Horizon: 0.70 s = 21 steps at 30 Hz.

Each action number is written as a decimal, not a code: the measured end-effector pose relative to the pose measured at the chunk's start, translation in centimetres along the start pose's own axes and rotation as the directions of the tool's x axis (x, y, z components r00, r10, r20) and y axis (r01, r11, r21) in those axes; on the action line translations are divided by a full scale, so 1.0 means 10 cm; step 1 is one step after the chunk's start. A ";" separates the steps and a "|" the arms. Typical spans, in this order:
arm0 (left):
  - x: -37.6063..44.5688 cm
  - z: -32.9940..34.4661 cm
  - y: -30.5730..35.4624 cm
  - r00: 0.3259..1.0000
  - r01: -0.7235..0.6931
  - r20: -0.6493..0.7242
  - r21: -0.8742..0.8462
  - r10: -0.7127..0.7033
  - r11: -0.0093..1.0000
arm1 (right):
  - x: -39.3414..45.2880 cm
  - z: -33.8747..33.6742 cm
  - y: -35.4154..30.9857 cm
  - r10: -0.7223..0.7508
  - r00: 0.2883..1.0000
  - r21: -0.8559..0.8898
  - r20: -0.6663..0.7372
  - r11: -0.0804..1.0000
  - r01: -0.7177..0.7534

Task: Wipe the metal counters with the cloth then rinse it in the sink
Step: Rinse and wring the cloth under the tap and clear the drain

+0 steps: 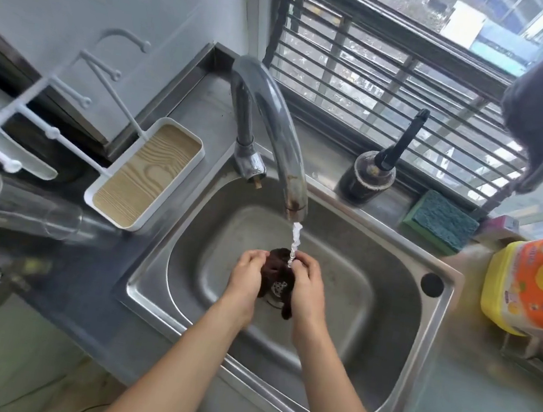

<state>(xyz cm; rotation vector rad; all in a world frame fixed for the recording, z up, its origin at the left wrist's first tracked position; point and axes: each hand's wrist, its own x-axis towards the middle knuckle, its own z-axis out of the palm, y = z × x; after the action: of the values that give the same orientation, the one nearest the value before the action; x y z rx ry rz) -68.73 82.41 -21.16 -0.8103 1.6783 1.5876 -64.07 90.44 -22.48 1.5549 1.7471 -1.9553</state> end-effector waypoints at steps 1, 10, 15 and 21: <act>-0.06 0.07 -0.02 1.000 0.002 0.017 0.024 -0.002 1.000 | -0.06 0.09 0.03 0.008 1.000 -0.001 0.029 1.000 -0.008; -0.21 0.17 -0.03 0.993 0.081 0.074 0.131 -0.091 0.988 | 0.00 0.11 -0.20 -0.020 0.974 -0.248 -0.227 0.968 -0.037; -0.17 0.05 0.10 0.952 -0.306 0.153 0.482 0.265 0.821 | 0.11 -0.18 -0.25 0.209 0.961 0.003 -0.179 0.977 -0.212; -0.22 0.04 0.94 0.915 -0.401 -0.047 0.032 0.402 0.916 | -0.04 -0.31 -0.07 0.355 0.935 0.270 -0.023 0.902 -0.336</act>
<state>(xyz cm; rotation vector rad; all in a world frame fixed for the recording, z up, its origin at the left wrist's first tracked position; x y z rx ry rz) -75.09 83.38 -13.97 -0.5182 1.9917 1.8264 -62.47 92.93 -21.14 1.8859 1.1569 -2.0246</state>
